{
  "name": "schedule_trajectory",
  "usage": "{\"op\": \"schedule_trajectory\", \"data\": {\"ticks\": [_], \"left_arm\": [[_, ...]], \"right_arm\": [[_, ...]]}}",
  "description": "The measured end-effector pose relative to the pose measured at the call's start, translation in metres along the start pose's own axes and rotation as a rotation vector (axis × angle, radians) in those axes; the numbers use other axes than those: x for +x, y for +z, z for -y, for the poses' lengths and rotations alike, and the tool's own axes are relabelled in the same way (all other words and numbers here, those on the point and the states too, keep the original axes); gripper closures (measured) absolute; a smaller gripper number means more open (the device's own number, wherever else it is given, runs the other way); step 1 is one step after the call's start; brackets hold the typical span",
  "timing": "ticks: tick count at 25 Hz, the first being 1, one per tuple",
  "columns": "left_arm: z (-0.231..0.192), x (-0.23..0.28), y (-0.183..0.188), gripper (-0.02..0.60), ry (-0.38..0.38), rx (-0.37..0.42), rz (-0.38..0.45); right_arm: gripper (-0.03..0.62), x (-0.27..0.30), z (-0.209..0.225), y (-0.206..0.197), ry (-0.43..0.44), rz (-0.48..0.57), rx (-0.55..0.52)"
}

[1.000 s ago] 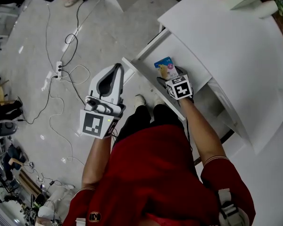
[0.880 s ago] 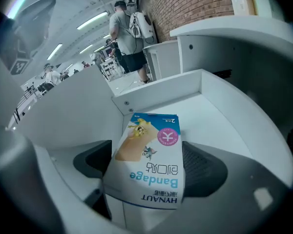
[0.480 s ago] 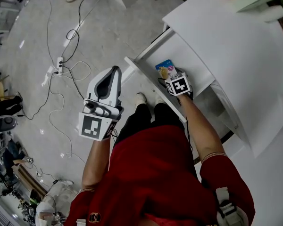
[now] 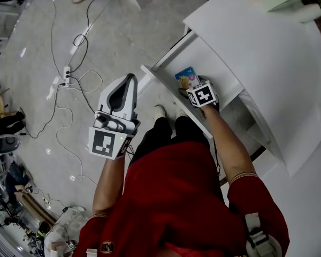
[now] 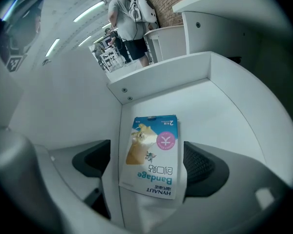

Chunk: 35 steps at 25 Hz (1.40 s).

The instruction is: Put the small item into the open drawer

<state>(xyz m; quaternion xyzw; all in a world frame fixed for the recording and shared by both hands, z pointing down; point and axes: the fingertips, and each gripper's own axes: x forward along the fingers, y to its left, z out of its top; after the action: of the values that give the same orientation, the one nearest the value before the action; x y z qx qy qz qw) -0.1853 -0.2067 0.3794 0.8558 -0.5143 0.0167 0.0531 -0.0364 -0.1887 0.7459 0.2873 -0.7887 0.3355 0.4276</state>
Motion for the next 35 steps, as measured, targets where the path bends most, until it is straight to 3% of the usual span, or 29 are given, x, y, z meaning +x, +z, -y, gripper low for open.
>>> {"op": "schedule_trajectory", "data": {"ticks": [6,15,27,35], "left_arm": [[0.004,0.002,0.001,0.581,-0.033,-0.004,0.007],[0.022,0.009,-0.003,0.581,-0.107,-0.005,0.014],[0.057,0.018,0.007,0.581,-0.212,-0.014,0.05],[0.079,0.014,0.019,0.581,-0.26,-0.015,0.07]], "right_arm": [[0.17,-0.023,0.001,0.018,-0.04,0.082,-0.009],[0.4,-0.079,-0.003,0.05,-0.088,0.233,-0.062],[0.574,-0.202,-0.032,0.106,-0.145,0.6,-0.098],[0.582,-0.279,-0.076,0.125,-0.059,0.852,-0.018]]}}
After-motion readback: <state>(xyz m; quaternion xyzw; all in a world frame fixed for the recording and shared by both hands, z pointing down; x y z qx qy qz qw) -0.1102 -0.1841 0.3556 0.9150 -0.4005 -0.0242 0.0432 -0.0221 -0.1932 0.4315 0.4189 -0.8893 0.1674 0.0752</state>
